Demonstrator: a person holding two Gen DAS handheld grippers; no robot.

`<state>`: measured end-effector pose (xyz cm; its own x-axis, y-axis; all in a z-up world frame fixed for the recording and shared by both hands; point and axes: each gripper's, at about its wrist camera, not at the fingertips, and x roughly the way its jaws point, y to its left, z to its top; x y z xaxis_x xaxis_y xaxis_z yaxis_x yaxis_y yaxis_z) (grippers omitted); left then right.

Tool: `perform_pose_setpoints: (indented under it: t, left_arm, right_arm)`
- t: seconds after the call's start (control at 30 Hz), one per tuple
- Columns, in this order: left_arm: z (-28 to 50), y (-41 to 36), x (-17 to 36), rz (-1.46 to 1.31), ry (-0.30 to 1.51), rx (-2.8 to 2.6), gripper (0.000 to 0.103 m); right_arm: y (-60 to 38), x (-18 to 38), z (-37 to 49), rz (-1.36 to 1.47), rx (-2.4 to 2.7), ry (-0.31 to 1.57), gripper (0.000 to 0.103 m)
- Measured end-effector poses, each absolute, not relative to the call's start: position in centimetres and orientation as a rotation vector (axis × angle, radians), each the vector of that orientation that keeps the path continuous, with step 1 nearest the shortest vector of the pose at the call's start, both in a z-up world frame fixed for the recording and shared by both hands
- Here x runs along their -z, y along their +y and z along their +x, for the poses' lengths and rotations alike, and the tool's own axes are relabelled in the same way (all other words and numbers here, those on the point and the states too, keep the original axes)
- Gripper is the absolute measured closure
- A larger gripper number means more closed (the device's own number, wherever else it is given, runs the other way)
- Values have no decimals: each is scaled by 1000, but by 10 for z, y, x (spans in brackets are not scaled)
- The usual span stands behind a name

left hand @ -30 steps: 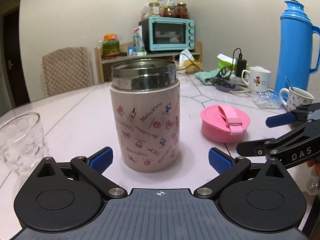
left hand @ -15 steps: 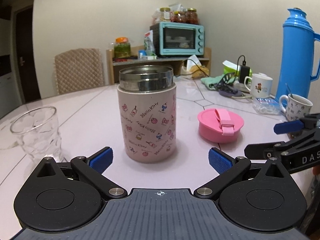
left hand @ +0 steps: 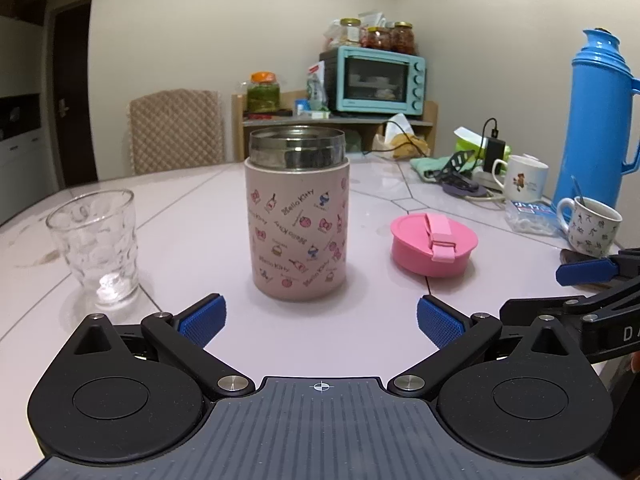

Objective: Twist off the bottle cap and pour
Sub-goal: 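Lower the open bottle onto the table with the left gripper and release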

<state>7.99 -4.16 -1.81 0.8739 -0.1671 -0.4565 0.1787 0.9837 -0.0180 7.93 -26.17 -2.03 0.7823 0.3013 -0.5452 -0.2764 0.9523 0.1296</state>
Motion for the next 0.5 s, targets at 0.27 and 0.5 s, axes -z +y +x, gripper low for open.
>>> perform_pose_setpoints:
  t: [0.27,0.5]
  left_arm:
    - [65,-46,15,13,463,161,0]
    - [54,-47,10,-3,455,124,0]
  right_arm:
    - [-265,19,69,52,-324,588,0]
    - [-269,15,56,64,-334,574,0]
